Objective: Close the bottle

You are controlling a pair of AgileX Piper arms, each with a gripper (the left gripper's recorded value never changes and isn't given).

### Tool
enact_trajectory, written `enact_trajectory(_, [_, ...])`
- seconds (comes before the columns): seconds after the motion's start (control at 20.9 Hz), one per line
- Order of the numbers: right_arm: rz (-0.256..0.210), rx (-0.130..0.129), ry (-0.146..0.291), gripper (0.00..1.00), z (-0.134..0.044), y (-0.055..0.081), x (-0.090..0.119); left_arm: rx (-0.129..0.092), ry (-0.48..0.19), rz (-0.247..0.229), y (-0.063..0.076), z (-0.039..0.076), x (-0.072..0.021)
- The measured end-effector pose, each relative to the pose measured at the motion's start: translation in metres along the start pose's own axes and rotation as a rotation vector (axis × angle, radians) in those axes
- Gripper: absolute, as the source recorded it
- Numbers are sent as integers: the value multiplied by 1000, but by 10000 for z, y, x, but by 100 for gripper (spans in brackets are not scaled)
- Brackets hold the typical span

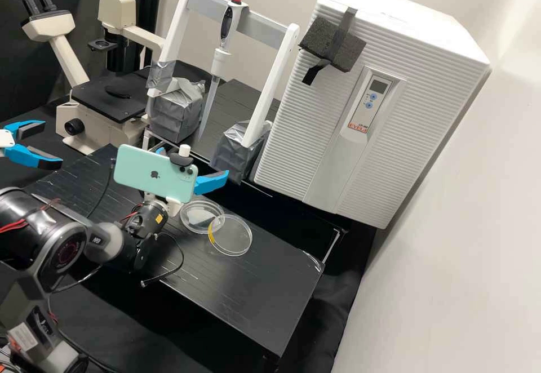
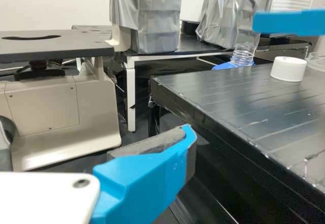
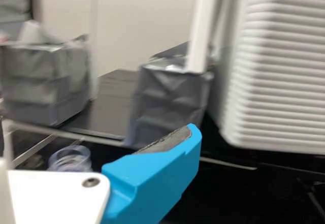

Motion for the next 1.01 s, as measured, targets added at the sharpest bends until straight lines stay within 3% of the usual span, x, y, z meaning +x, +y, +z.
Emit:
enact_trajectory(0.14, [-78, -16, 39, 100, -16, -100, -139, 5, -2, 7, 21, -6, 16])
enact_trajectory(0.29, [-122, -30, 64, 100, -16, -137, -257, 8, -9, 9, 27, 6, 29])
enact_trajectory(0.62, [-125, -11, 76, 100, -1, -148, -283, 14, -25, 11, 36, 32, 54])
enact_trajectory(0.77, [-145, 15, 61, 100, 34, -189, -269, 14, -25, 11, 36, 32, 54])
enact_trajectory(1.01, [-177, 21, 74, 100, 12, -265, -274, 15, -26, 13, 44, 30, 60])
